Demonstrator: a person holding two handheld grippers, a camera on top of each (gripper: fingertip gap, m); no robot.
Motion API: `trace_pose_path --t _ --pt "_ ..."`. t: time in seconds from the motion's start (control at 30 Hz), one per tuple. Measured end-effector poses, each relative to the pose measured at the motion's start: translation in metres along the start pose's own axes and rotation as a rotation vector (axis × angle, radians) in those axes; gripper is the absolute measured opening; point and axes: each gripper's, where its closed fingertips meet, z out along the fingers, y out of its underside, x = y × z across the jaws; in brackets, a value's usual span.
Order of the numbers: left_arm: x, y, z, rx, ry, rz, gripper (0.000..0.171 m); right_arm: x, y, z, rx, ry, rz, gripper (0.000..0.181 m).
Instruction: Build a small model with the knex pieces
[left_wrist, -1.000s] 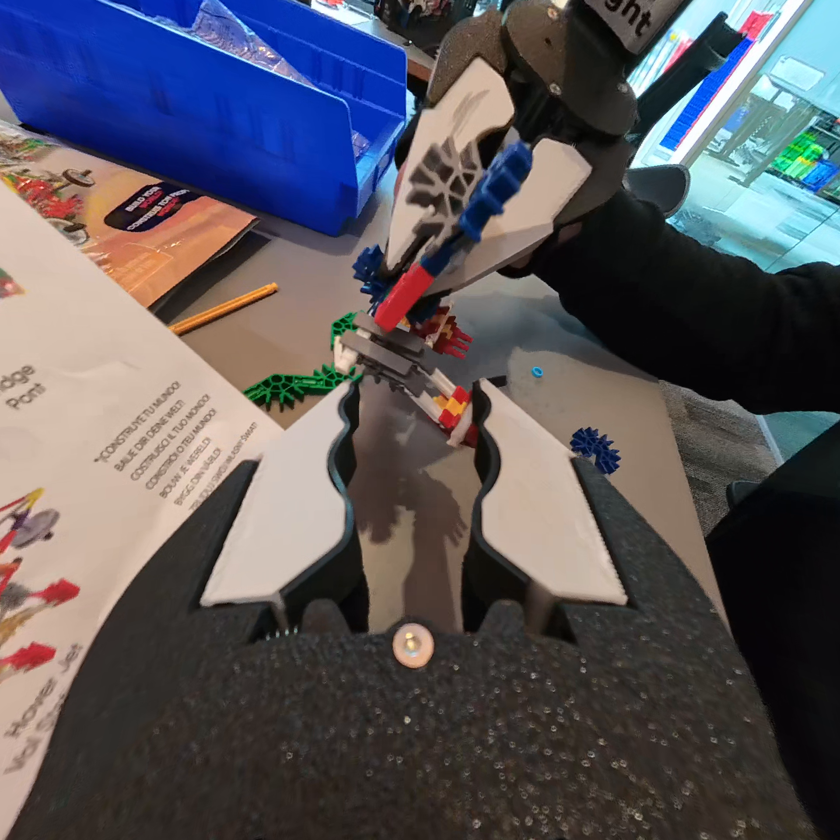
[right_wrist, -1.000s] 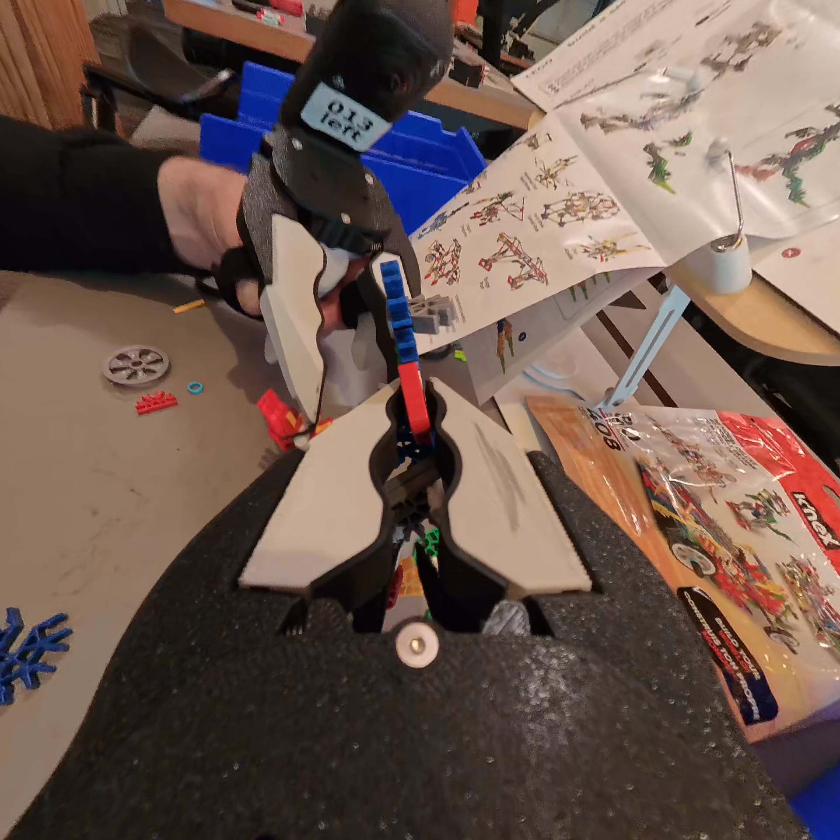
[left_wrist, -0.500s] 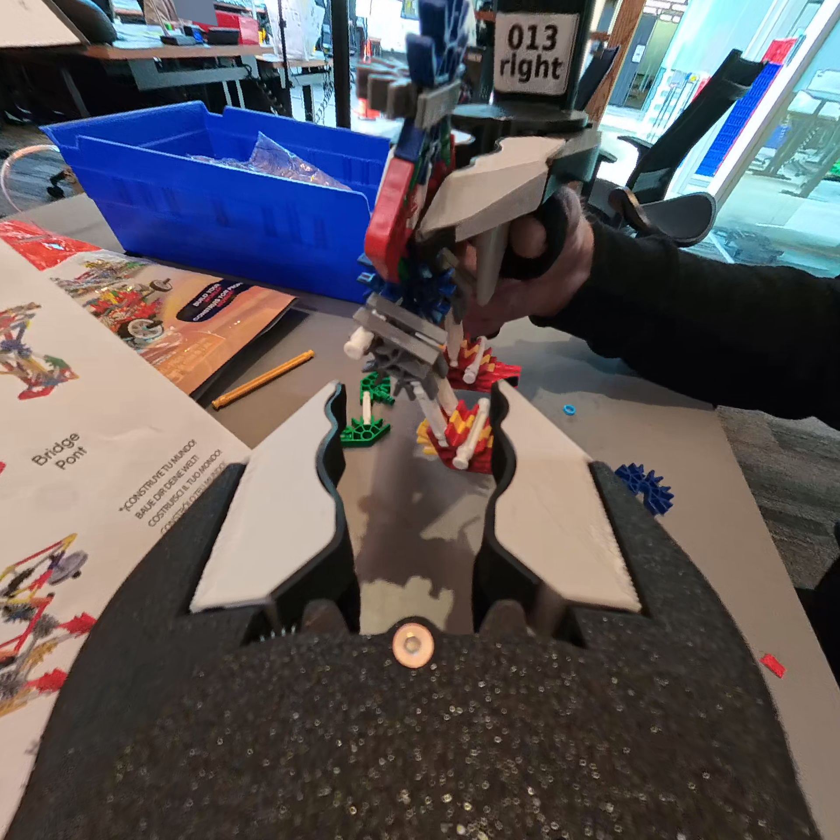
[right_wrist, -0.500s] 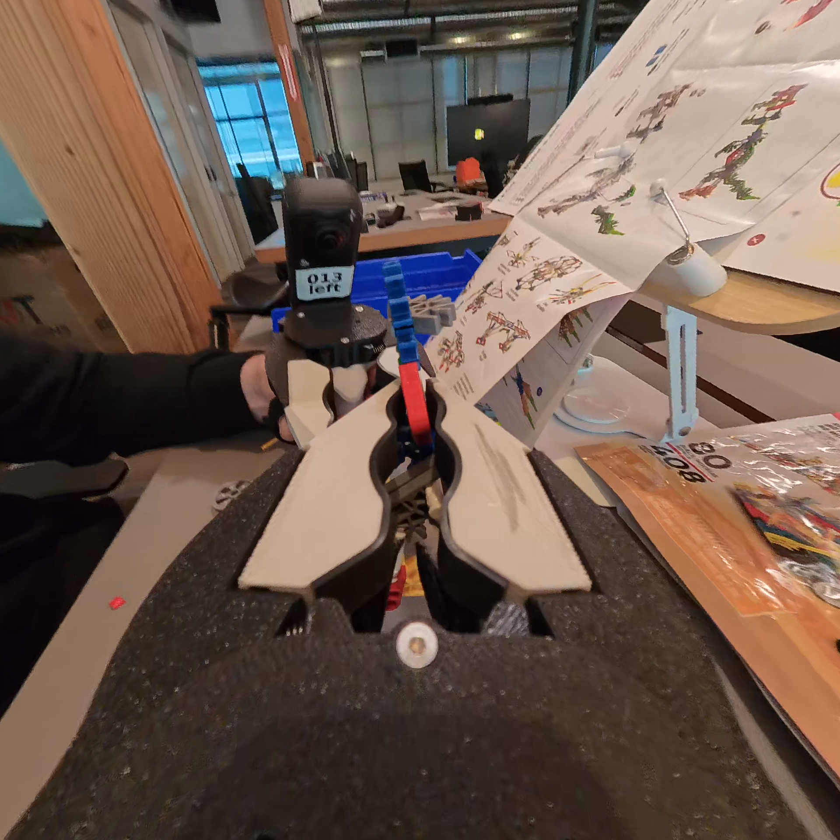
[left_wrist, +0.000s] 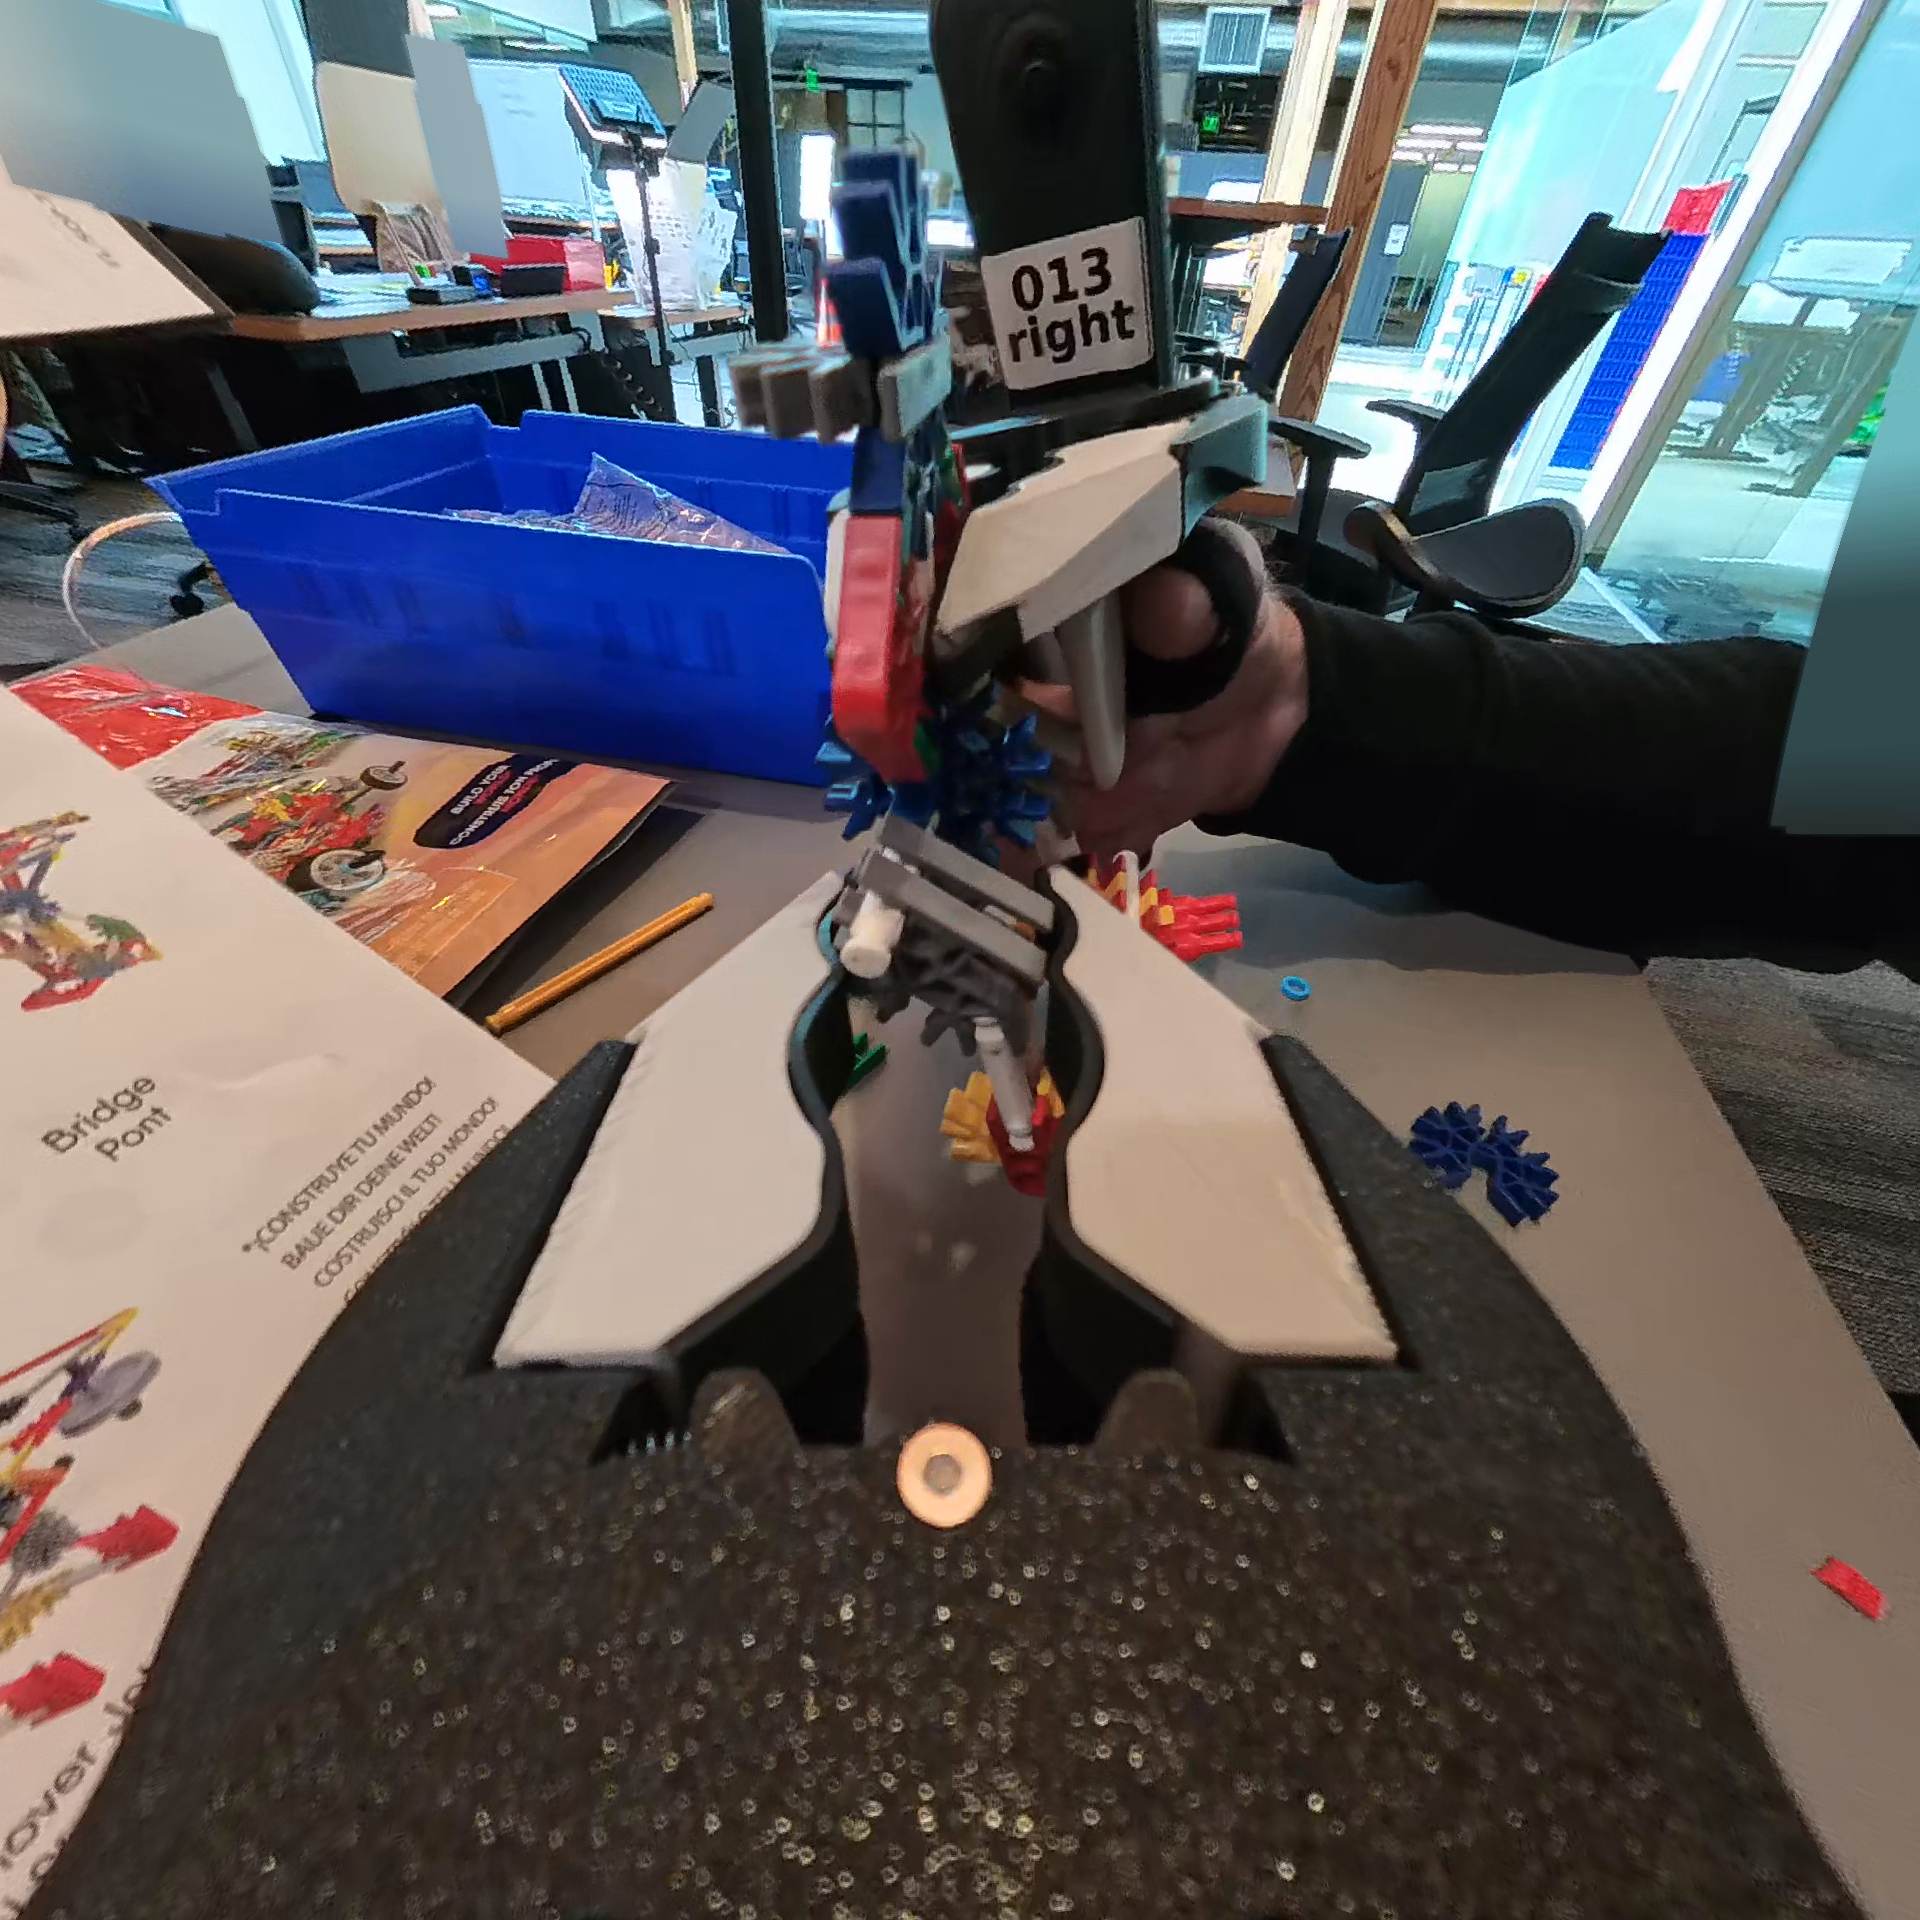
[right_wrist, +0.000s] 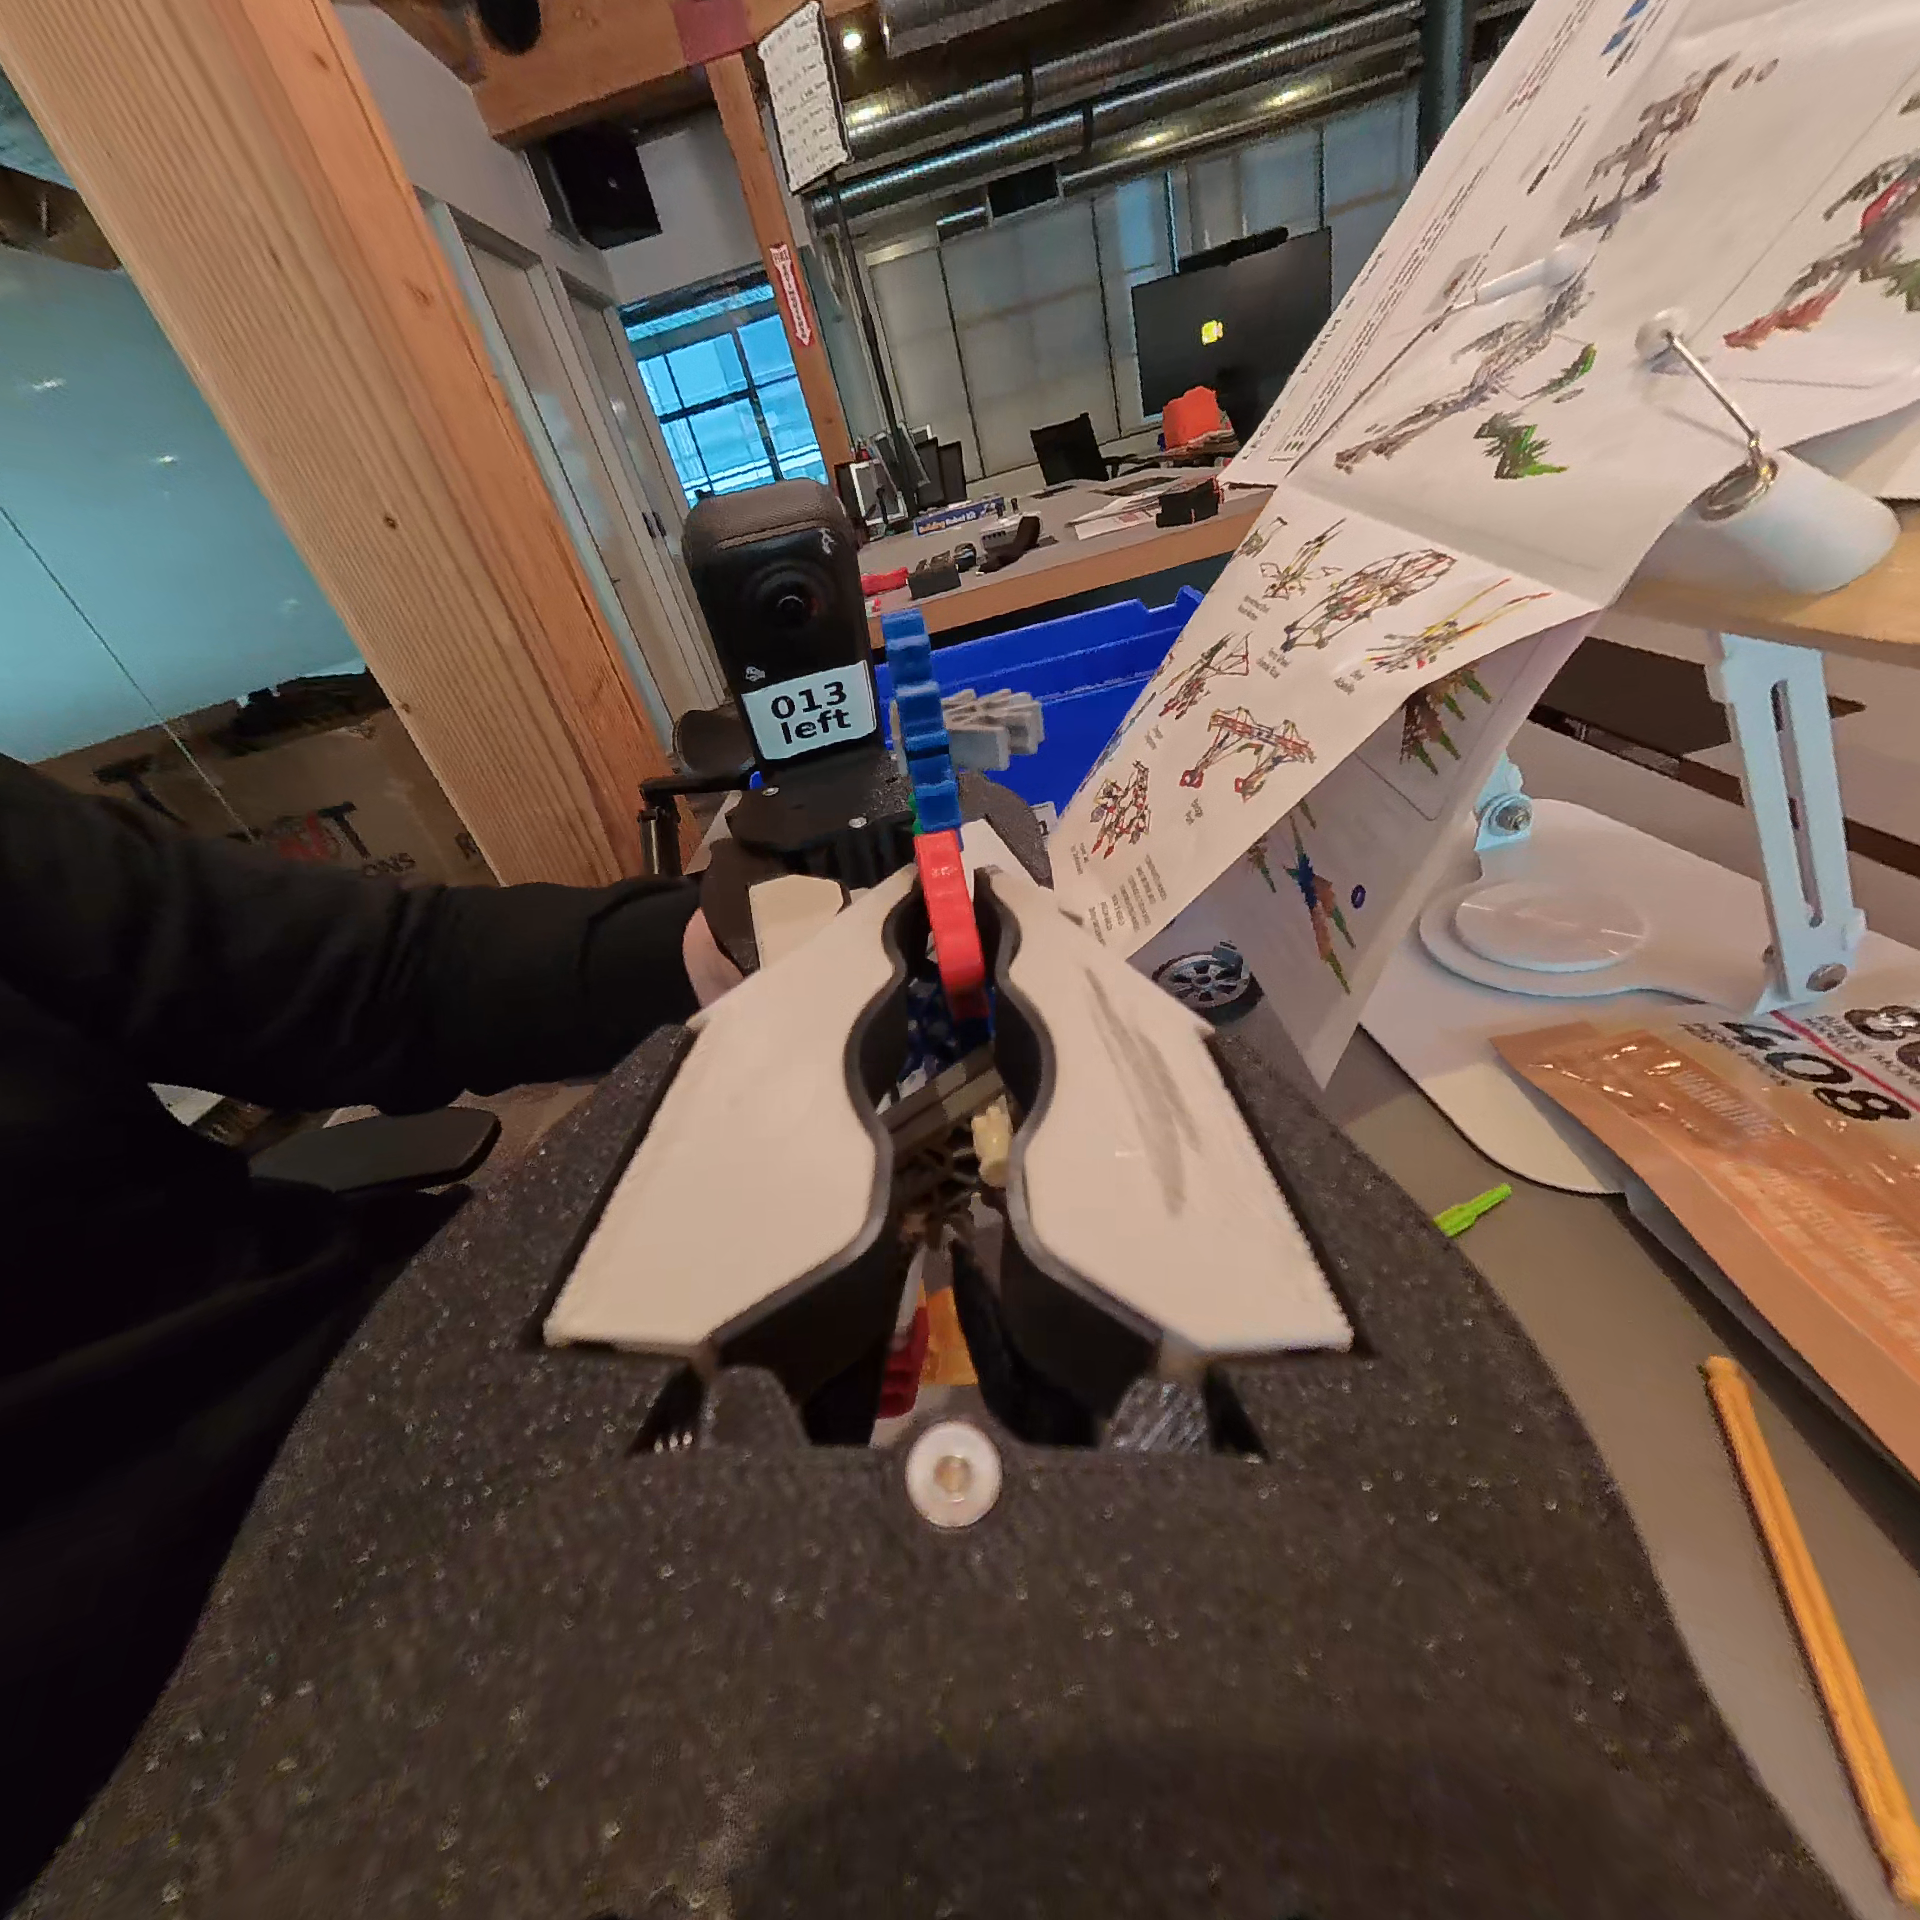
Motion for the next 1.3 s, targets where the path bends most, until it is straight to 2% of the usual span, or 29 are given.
trace_pose_path --t 0.2,0.33,0.47,0.77,0.97,1.0,1.2,1.3 --pt "-0.002 0.003 0.000 -0.010 0.000 0.001 0.031 0.004 0.001 0.000 0.008 -0.003 0.050 0.009" --pt "-0.001 0.012 0.001 -0.059 0.007 0.013 0.031 0.007 -0.004 -0.006 -0.005 0.047 -0.004 0.022" --pt "-0.001 0.015 0.002 -0.075 0.004 0.045 0.031 0.006 0.000 -0.006 -0.031 0.037 -0.004 0.009" --pt "-0.005 0.020 0.002 -0.087 -0.019 0.126 0.031 0.012 0.004 -0.005 -0.028 0.003 0.193 0.008" --pt "-0.004 0.019 0.001 -0.076 -0.003 0.088 0.032 0.011 0.003 -0.005 -0.035 0.021 0.141 0.014" --pt "-0.006 0.020 0.001 -0.080 -0.005 0.066 0.036 0.012 0.002 -0.006 -0.036 0.036 0.112 0.007" --pt "-0.004 0.016 0.003 -0.057 0.018 -0.039 0.070 0.013 -0.002 -0.005 -0.033 0.109 -0.043 0.007" --pt "-0.007 0.021 0.010 -0.098 -0.044 -0.001 0.066 0.010 -0.002 -0.001 -0.035 0.122 -0.099 0.007"
